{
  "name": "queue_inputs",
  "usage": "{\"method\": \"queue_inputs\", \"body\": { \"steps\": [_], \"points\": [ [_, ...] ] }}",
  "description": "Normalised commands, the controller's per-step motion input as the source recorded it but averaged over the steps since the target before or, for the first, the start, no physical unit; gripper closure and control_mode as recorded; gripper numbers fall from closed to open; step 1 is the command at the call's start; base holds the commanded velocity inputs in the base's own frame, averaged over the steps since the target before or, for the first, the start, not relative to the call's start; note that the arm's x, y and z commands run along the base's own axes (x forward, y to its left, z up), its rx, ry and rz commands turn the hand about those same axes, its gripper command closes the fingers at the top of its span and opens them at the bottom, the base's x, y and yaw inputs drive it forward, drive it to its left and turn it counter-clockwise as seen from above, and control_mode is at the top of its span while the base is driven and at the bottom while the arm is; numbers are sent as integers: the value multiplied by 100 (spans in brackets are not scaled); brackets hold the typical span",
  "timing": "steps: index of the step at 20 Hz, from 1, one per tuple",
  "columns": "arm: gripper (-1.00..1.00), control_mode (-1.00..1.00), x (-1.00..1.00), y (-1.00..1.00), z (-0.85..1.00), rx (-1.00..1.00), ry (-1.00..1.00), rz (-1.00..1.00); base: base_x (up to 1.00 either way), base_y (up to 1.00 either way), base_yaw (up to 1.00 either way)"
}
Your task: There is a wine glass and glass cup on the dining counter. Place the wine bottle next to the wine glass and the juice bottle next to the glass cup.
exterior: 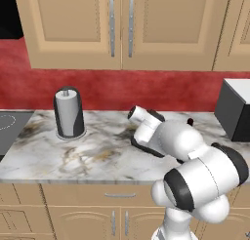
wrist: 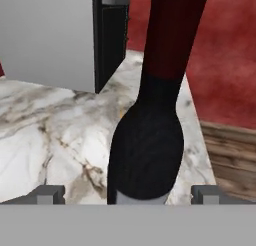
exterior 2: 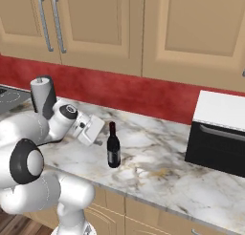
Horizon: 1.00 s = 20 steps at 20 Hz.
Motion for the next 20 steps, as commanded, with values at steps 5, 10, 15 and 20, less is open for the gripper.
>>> {"method": "queue_inputs", "body": {
  "steps": [5, 10, 15, 20],
  "points": [
    [-100, -100, 18, -2, -12, -1, 8, 13, 0, 0, 0],
    [-100, -100, 1, 0, -6, -6, 6, 7, 0, 0, 0],
    [-100, -100, -5, 0, -1, -6, 2, 1, 0, 0, 0],
    [-100, -100, -11, 0, 0, -4, 0, 0, 0, 0, 0]
  ]
}}
